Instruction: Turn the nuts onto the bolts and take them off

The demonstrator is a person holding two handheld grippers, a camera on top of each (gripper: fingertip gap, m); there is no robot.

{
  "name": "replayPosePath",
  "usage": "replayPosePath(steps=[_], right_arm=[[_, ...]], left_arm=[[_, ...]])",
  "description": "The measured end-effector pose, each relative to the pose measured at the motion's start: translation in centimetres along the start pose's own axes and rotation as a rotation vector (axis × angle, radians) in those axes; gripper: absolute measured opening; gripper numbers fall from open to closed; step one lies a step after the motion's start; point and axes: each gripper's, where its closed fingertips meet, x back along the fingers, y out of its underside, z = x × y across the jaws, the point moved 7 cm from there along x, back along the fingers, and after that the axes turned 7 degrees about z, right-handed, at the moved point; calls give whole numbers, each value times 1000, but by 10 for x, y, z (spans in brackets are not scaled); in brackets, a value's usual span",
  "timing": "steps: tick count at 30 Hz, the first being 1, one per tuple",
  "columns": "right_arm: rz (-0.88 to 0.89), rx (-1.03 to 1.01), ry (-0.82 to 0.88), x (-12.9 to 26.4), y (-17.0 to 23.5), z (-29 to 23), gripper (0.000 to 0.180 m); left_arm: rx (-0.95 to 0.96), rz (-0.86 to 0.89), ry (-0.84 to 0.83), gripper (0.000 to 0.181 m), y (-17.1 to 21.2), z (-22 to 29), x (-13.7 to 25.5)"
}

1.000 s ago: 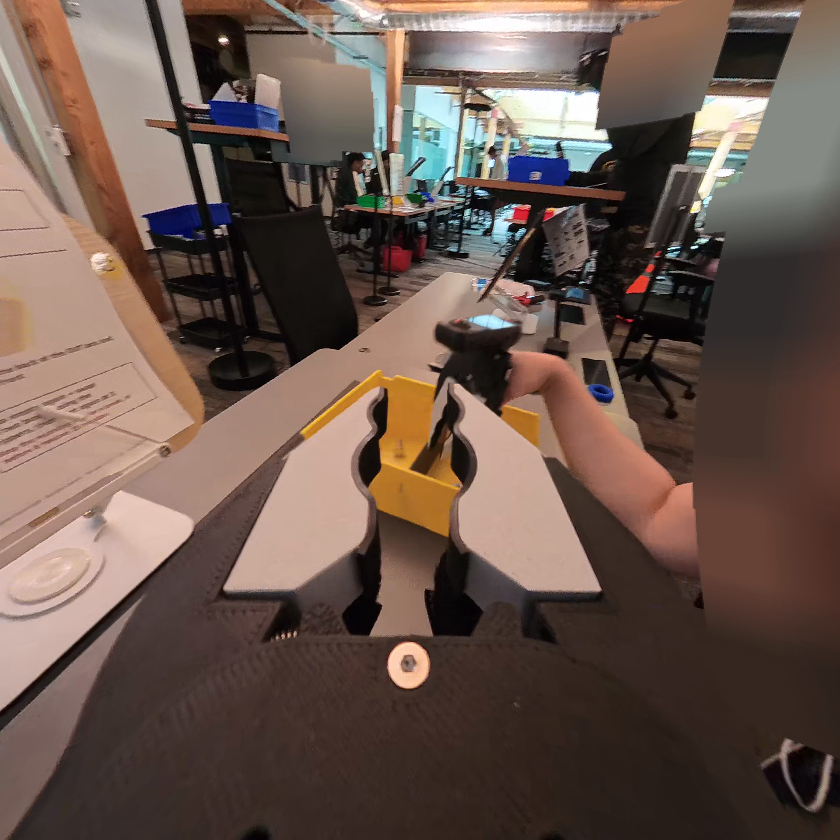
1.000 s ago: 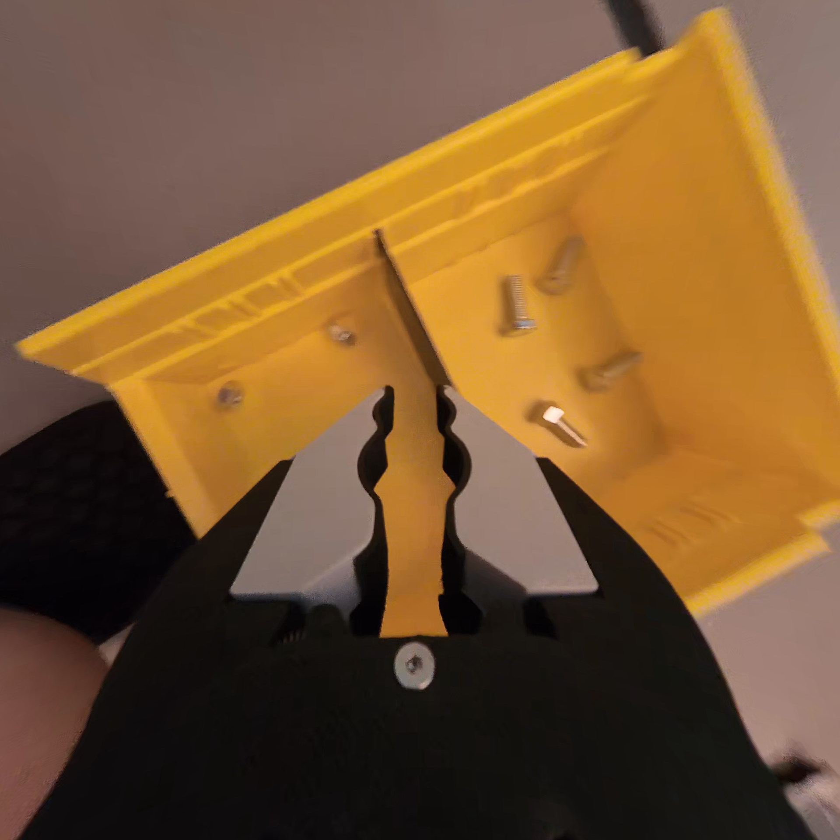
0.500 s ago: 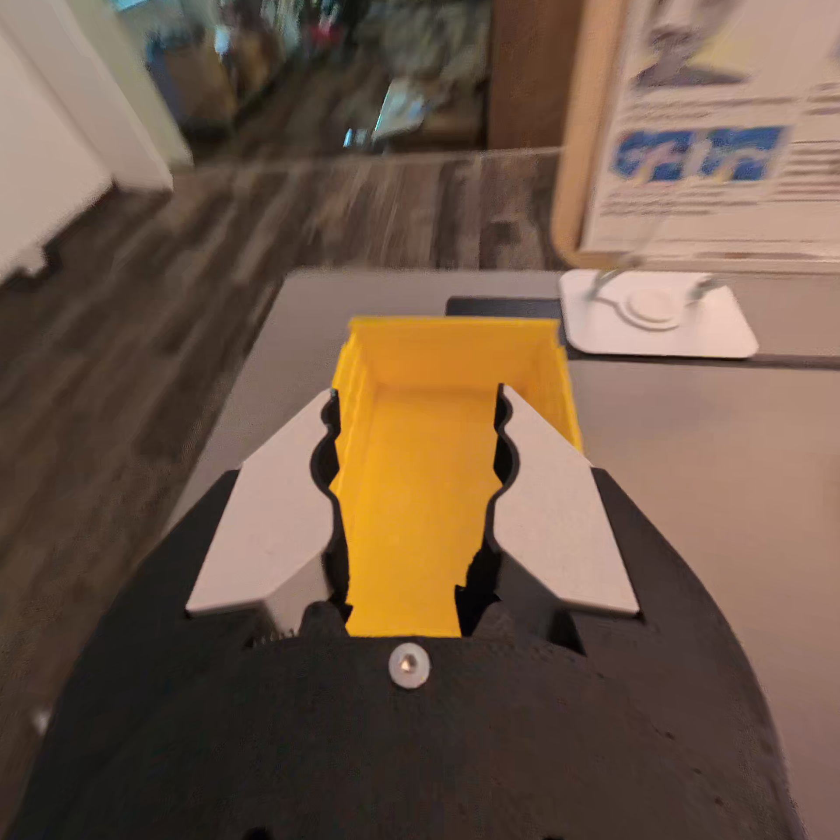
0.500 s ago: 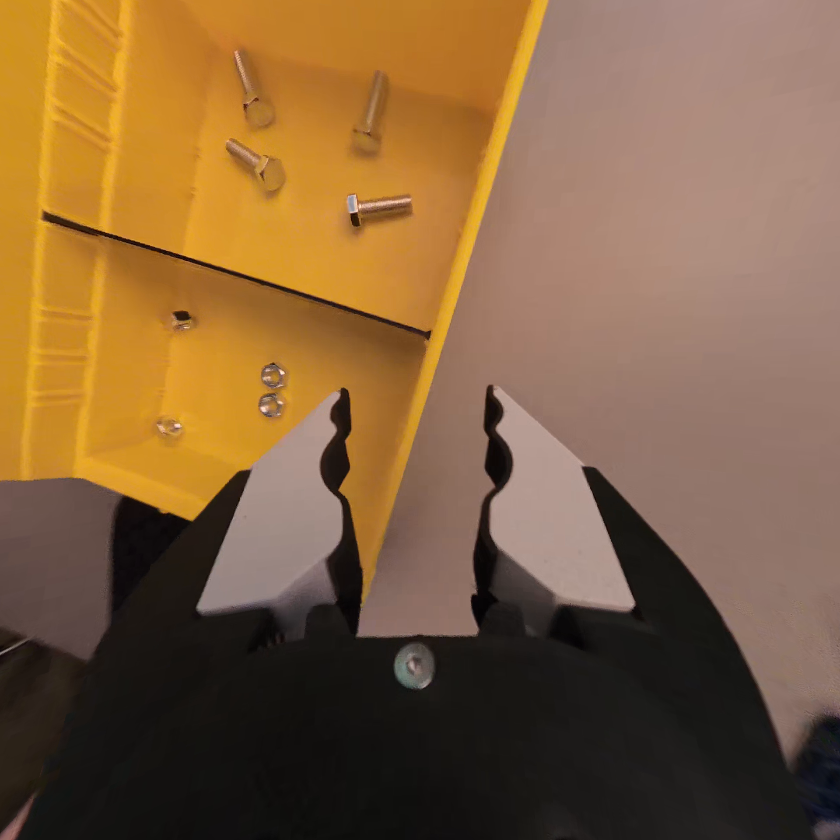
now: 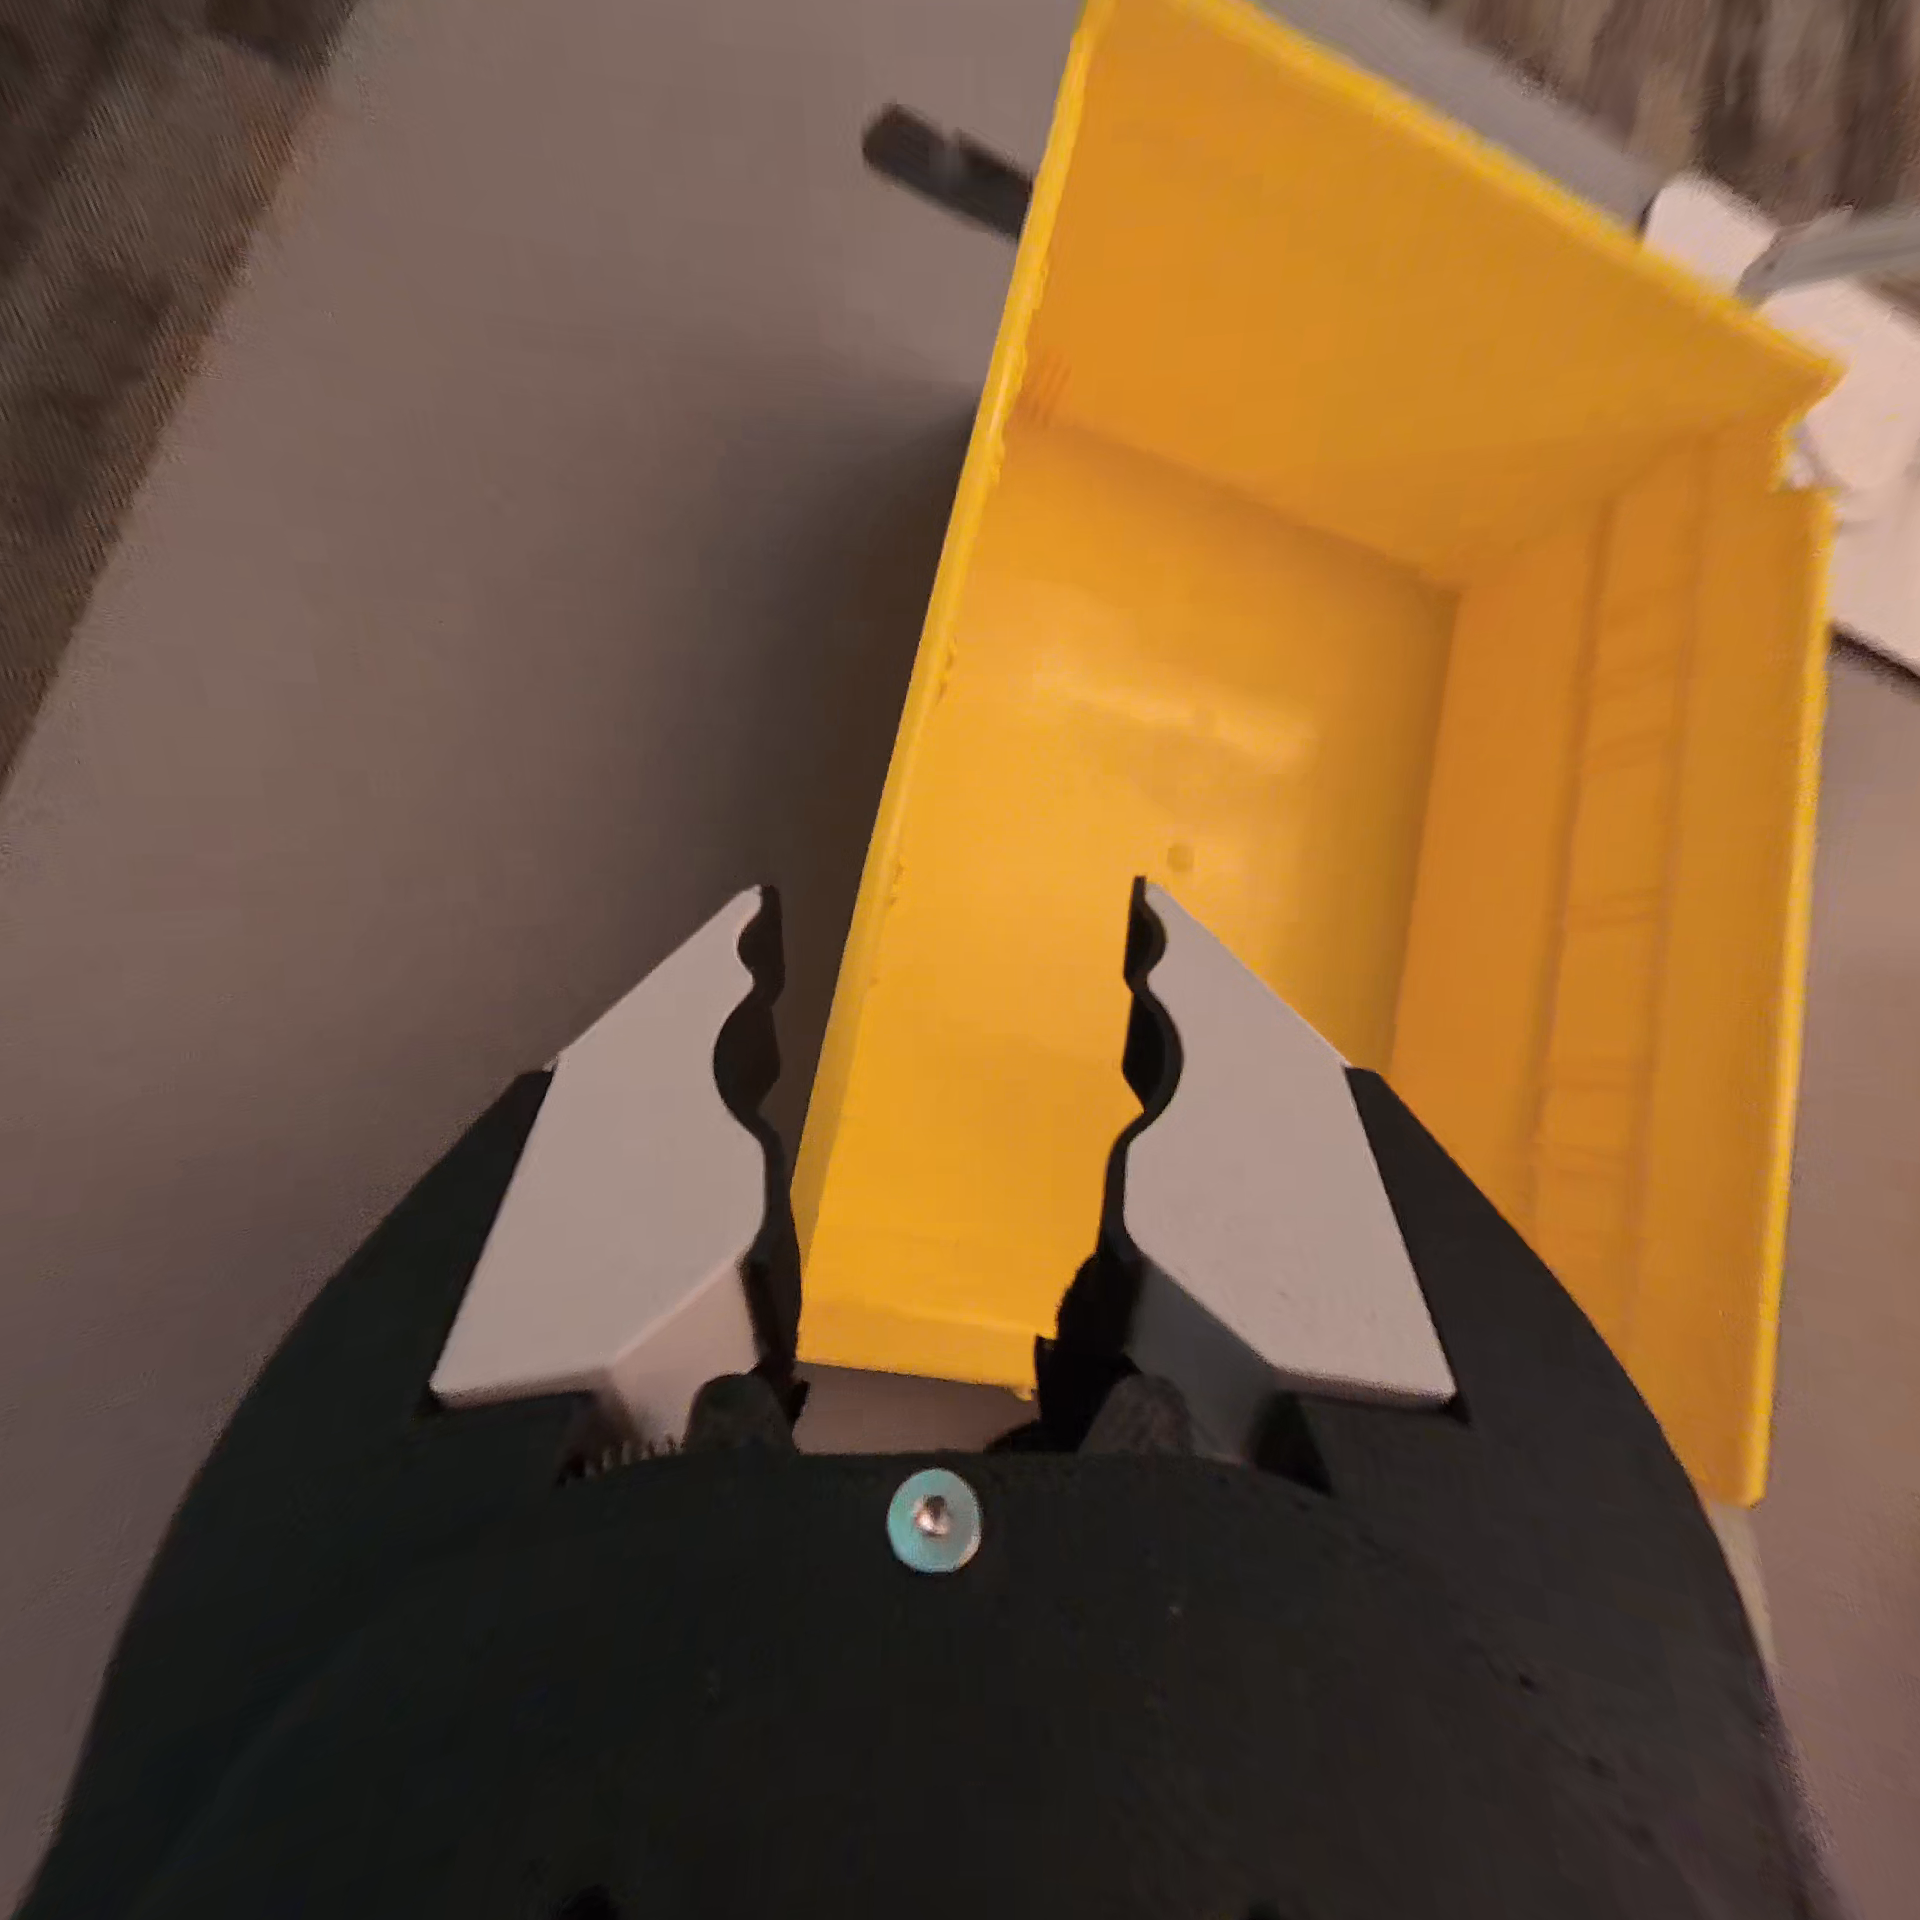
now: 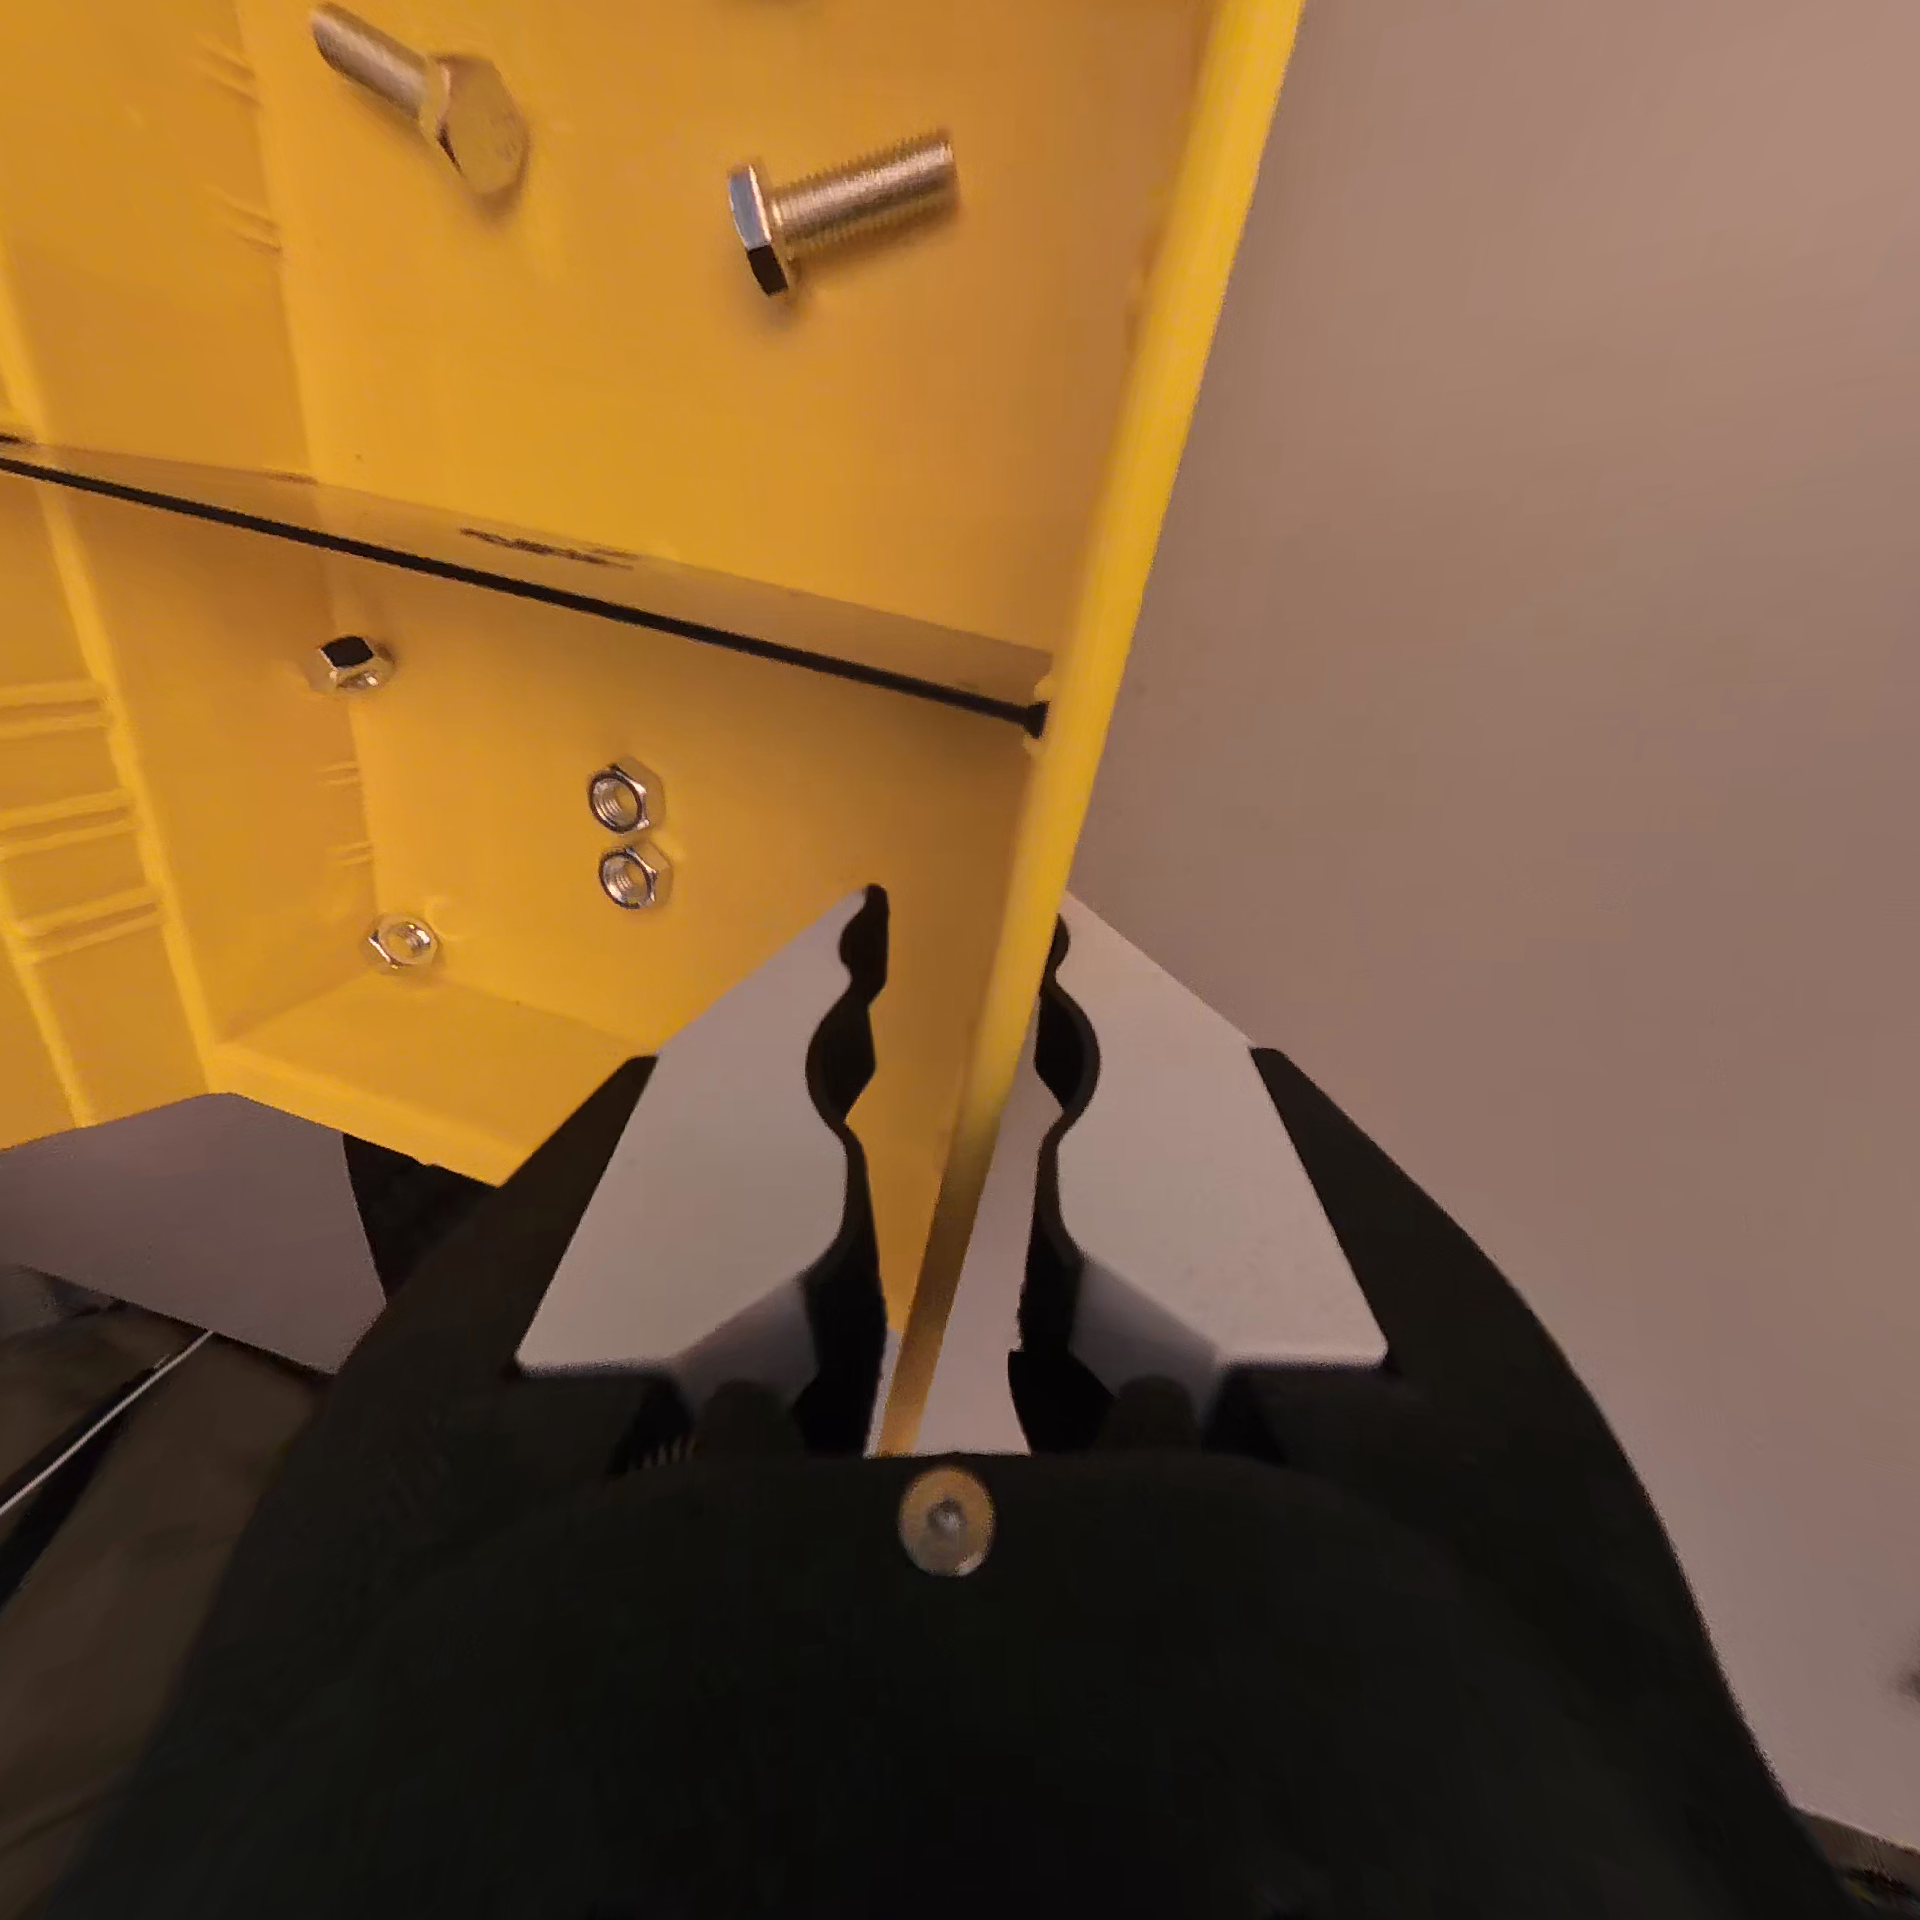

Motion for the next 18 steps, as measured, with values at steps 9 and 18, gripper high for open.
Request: replayPosePath(steps=[9, 18], right_arm=[[-116, 90, 106, -7, 3, -7, 10], [-249, 258, 45, -27, -9, -75, 22]], left_arm=[[-225, -434, 235, 28, 46, 53, -28], [-563, -704, 205, 28, 72, 111, -32]])
